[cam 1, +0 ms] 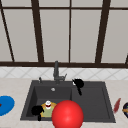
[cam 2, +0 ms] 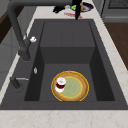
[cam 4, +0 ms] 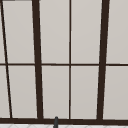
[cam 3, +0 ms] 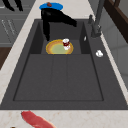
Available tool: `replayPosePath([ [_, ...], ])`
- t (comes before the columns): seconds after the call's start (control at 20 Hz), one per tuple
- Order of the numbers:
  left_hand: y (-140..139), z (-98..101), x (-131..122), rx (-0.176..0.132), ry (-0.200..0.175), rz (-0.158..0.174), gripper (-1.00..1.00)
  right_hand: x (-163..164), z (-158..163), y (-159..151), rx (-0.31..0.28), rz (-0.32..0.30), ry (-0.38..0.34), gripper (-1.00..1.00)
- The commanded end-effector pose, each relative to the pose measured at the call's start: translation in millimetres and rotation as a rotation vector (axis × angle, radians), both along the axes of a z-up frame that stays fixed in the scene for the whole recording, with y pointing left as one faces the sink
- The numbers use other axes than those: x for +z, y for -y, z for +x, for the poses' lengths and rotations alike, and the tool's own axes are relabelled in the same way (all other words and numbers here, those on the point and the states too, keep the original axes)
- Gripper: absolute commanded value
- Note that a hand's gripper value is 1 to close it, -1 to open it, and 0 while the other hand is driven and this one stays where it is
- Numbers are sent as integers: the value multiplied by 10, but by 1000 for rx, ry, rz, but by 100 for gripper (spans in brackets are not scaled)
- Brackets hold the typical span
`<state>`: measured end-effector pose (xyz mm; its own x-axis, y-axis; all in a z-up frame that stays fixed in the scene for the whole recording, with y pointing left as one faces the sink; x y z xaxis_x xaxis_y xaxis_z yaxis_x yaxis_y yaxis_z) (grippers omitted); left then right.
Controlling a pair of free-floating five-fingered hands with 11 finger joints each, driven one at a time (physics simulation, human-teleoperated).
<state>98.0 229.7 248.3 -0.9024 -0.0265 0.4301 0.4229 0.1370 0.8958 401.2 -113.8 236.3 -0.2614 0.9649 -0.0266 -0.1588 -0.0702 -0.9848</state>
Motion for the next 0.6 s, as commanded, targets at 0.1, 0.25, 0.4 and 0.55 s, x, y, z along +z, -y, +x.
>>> replayPosePath([
  [0.1, 0, 0, 0, 0, 0, 0, 0, 252, 211, -160, 2, -2, 112, -100],
  [0.25, 0, 0, 0, 0, 0, 0, 0, 299, 375, -327, 7, -8, 126, -100],
  [0.4, 0, 0, 0, 0, 0, 0, 0, 367, 538, -498, 2, -21, 103, -100],
  [0.55, 0, 0, 0, 0, 0, 0, 0, 448, 622, -622, 12, -40, 70, -100],
])
